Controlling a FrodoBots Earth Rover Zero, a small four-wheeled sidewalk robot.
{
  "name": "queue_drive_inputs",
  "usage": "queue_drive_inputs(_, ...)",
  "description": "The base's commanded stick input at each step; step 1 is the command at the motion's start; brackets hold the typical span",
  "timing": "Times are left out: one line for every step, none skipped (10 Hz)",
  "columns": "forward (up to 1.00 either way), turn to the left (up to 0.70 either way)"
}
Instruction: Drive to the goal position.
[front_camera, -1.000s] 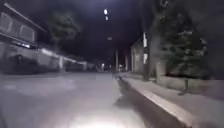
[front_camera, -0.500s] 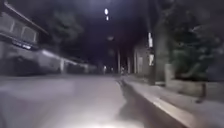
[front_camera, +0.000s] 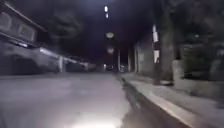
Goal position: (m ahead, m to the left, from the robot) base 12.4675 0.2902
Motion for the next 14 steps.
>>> queue_drive_inputs(0.7, 0.0)
queue_drive_inputs(0.7, 0.0)
queue_drive_inputs(0.7, 0.0)
queue_drive_inputs(0.7, 0.0)
queue_drive_inputs(0.7, 0.0)
queue_drive_inputs(0.7, -0.33)
queue_drive_inputs(0.7, -0.27)
queue_drive_inputs(0.7, -0.18)
queue_drive_inputs(0.7, -0.09)
queue_drive_inputs(0.7, 0.0)
queue_drive_inputs(0.7, -0.26)
queue_drive_inputs(0.7, -0.26)
queue_drive_inputs(0.7, -0.13)
queue_drive_inputs(0.7, -0.02)
